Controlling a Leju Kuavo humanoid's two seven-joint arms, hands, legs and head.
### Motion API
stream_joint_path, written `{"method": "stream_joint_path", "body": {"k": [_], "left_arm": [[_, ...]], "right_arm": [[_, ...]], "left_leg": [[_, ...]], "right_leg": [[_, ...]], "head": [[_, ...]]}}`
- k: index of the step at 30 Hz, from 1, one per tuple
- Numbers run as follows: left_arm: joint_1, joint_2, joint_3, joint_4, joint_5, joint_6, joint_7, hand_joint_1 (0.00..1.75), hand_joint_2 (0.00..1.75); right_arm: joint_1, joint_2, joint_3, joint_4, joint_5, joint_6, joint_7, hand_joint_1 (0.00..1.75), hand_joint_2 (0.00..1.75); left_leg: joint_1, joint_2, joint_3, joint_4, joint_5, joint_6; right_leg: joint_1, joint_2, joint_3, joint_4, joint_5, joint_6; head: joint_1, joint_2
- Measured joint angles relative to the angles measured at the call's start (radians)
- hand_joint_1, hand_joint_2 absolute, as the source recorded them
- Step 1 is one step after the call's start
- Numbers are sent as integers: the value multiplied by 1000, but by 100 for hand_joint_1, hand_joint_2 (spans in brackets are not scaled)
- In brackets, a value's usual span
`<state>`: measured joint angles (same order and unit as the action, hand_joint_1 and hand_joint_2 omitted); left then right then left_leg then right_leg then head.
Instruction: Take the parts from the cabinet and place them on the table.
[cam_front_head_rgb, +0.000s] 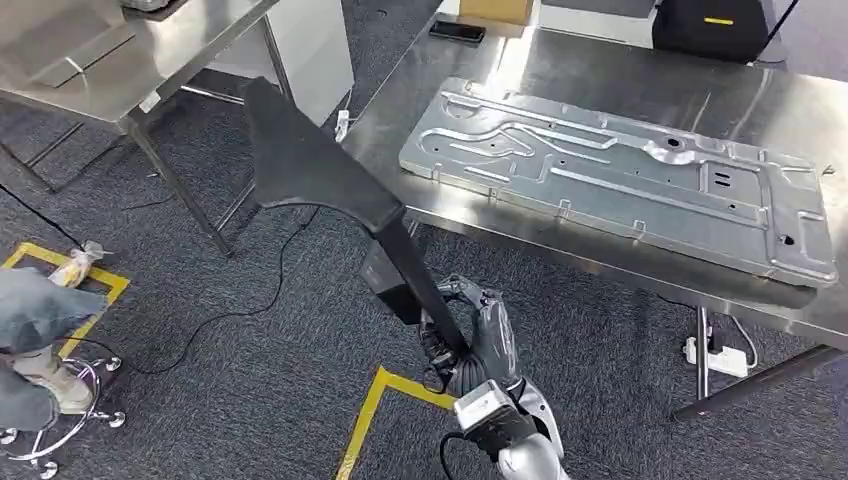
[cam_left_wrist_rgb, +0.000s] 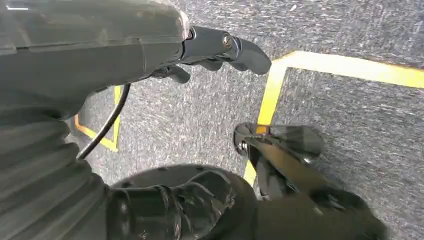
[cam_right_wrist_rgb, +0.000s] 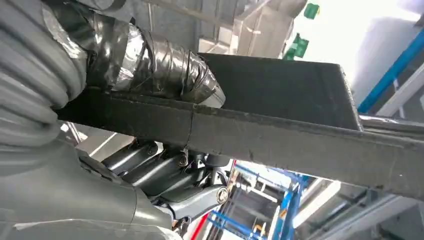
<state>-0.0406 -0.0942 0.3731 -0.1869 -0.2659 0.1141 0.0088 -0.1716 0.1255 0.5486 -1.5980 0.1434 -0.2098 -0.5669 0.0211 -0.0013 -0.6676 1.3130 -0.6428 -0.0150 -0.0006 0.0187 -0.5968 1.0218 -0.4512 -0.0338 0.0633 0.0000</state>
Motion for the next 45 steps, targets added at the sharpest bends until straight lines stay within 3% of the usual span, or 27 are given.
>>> {"method": "stream_joint_path", "body": {"k": [1,3,4,5,6,7,9,11,14,15,16,17,19,20,23,25,27,29,30,31,32,34,36,39,41,44,45], "left_arm": [[1,0,0,0,-2,0,0,0,175],[6,3,0,0,-8,-1,2,0,175],[9,4,0,0,-10,-1,2,0,175],[12,6,0,0,-10,-1,3,0,175],[10,6,0,0,-13,-2,3,0,175],[8,6,0,0,-16,-3,2,0,175],[4,4,-1,0,-20,-7,2,0,175],[5,4,-1,0,-22,-13,0,0,175],[5,4,-1,0,-30,-16,-1,0,175],[4,4,-1,0,-30,-16,-2,0,175],[3,3,-2,0,-31,-16,-3,0,175],[2,3,-2,0,-33,-16,-3,0,175],[0,2,-5,0,-37,-17,-3,0,175],[1,2,-6,0,-40,-16,-3,0,175],[-8,2,-8,0,-45,-16,1,0,175],[-13,2,-10,0,-49,-14,5,0,175],[-11,2,-11,0,-51,-13,11,0,175],[-10,2,-13,0,-51,-14,12,0,175],[-10,2,-14,0,-52,-14,13,0,175],[-10,2,-15,0,-54,-13,13,0,175],[-9,2,-16,0,-55,-13,13,0,175],[-6,3,-16,0,-59,-13,14,0,175],[-5,3,-17,0,-61,-13,14,0,175],[-6,3,-19,0,-64,-15,13,0,175],[-6,1,-20,0,-64,-15,13,0,175],[-7,0,-22,0,-65,-15,16,0,175],[-6,0,-22,0,-65,-16,18,0,175]], "right_arm": [[1,0,0,0,0,0,0,169,175],[2,0,0,0,0,0,0,169,175],[2,0,0,0,0,0,0,169,175],[2,0,0,0,0,-1,0,169,175],[3,0,0,0,0,-3,0,169,175],[6,0,0,-1,0,-6,1,169,175],[13,-1,0,-6,0,-12,1,169,175],[16,-3,0,-11,2,-15,1,169,175],[20,-5,0,-14,3,-21,1,169,175],[24,-7,0,-14,4,-24,2,169,175],[27,-10,0,-14,5,-28,2,169,175],[28,-11,0,-14,7,-31,2,169,175],[29,-12,0,-19,11,-38,2,169,175],[28,-12,0,-23,14,-42,2,169,175],[33,-15,0,-30,22,-56,4,169,175],[34,-16,0,-35,25,-61,8,169,175],[34,-16,0,-39,31,-68,8,169,175],[36,-17,0,-39,34,-71,10,169,175],[38,-18,0,-39,34,-71,11,169,175],[39,-19,0,-39,35,-71,10,169,175],[40,-19,0,-39,37,-71,11,169,175],[40,-19,0,-42,37,-72,10,169,175],[40,-19,0,-47,37,-72,10,169,175],[42,-20,0,-50,37,-73,10,169,175],[42,-21,0,-60,36,-73,10,169,175],[38,-21,0,-67,18,-72,11,169,175],[39,-22,0,-67,14,-72,11,169,175]], "left_leg": [[0,0,3,-30,33,3],[0,-9,52,-181,149,11],[0,-35,76,-264,198,15],[0,-66,73,-273,169,18],[-5,-67,74,-282,152,18],[-7,-62,77,-284,181,22],[2,-43,85,-293,188,32],[5,-19,96,-303,191,43],[2,12,97,-301,184,48],[2,23,98,-299,181,47],[2,33,101,-298,178,46],[2,43,106,-297,173,44],[3,57,119,-295,162,36],[-2,57,118,-295,158,28],[-4,66,127,-300,155,11],[0,65,127,-295,145,0],[2,23,87,-197,80,-3],[1,9,8,-35,10,-7],[1,9,-19,14,3,-7],[1,9,-23,14,22,-5],[0,9,-4,-36,64,0],[-1,8,77,-218,167,12],[-8,5,107,-293,164,20],[-13,4,105,-290,166,29],[-2,7,117,-307,174,41],[-2,10,118,-307,171,51],[-2,10,118,-307,169,52]], "right_leg": [[0,9,4,2,-4,0],[1,32,17,5,-12,4],[-1,41,19,6,-16,8],[1,48,17,9,-15,12],[-4,58,5,12,-15,19],[-5,65,4,12,-18,27],[1,86,6,8,-15,40],[3,15,-14,58,-53,47],[-7,-8,-130,275,-145,59],[-10,-9,-156,314,-145,62],[-13,-10,-152,297,-120,65],[-15,-16,-123,235,-76,65],[-14,-48,-27,51,11,60],[-6,-57,-9,21,-7,56],[2,-45,-12,17,-5,41],[-11,-39,-4,3,1,25],[-10,-37,-2,1,0,14],[-5,-32,-2,2,-3,9],[-2,-29,-2,2,-4,8],[0,-24,1,3,-5,7],[2,-18,4,4,-7,6],[4,-9,16,5,-13,9],[10,-6,12,11,-18,18],[5,-6,12,5,-14,34],[4,-8,4,30,-35,47],[-4,-10,-102,241,-136,60],[-6,-11,-138,302,-148,64]], "head": [[1,0],[0,0],[1,0],[2,0],[0,0],[1,0],[1,0],[5,0],[4,0],[4,0],[4,0],[3,0],[4,0],[4,0],[3,0],[3,0],[1,0],[1,0],[1,0],[1,0],[1,0],[1,0],[2,0],[2,0],[4,0],[3,0],[3,0]]}}
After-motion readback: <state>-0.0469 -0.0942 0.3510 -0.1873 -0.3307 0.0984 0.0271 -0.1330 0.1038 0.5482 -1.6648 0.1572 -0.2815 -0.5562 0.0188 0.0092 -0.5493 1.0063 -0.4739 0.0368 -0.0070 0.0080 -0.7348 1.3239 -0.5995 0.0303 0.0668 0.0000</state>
